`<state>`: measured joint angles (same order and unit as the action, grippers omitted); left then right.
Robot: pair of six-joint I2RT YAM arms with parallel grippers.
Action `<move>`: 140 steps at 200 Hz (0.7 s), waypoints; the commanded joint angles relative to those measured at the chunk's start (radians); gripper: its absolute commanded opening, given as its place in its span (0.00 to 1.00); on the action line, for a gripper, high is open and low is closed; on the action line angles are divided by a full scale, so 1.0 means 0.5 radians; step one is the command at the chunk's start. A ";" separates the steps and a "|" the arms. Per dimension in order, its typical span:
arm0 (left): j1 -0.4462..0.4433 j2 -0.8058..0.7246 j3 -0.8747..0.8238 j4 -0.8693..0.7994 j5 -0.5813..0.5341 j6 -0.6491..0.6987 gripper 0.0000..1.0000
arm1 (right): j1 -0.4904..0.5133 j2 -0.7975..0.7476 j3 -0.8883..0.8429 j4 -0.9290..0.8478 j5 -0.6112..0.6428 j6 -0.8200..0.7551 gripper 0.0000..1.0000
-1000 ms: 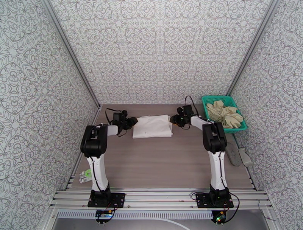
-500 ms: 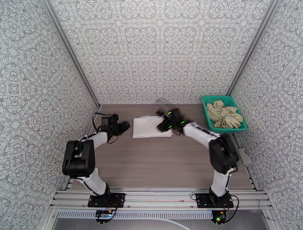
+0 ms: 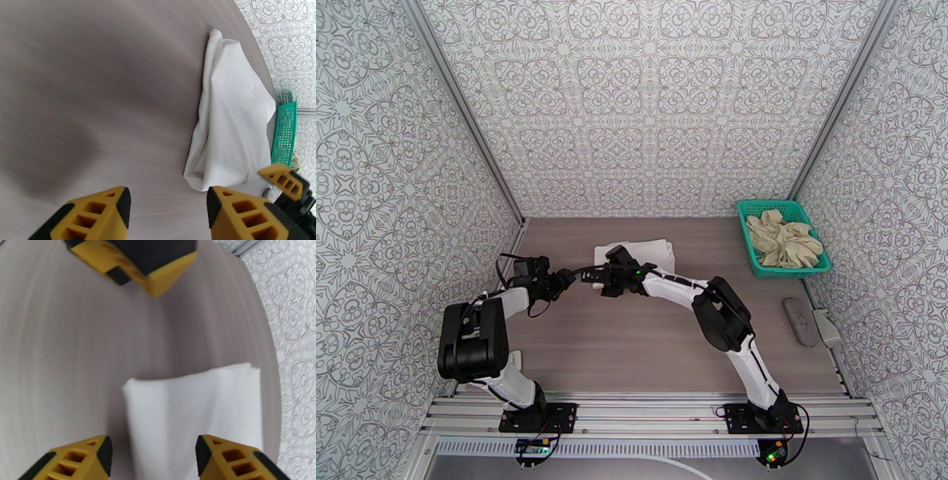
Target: Fold and stack the mixed laundry pile
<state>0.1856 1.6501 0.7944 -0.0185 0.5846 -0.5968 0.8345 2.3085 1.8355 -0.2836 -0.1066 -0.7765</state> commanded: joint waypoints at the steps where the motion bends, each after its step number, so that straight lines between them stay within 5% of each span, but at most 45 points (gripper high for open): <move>1: 0.036 -0.048 -0.024 -0.027 0.062 0.039 0.57 | 0.015 0.161 0.223 -0.324 0.005 -0.111 0.56; 79: 0.032 0.020 0.002 0.044 0.070 -0.139 0.66 | 0.014 0.524 0.687 -0.578 0.108 -0.147 0.56; 116: -0.021 0.077 -0.070 0.326 0.153 -0.435 0.72 | 0.013 0.503 0.710 -0.517 0.100 -0.128 0.20; 140: -0.053 0.096 -0.166 0.591 0.141 -0.722 0.74 | 0.009 0.287 0.433 -0.302 0.058 -0.089 0.07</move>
<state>0.1780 1.6752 0.7650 0.1188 0.6289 -0.7864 0.8371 2.5446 2.1605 -0.5129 -0.0708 -0.8410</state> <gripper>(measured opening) 0.738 0.111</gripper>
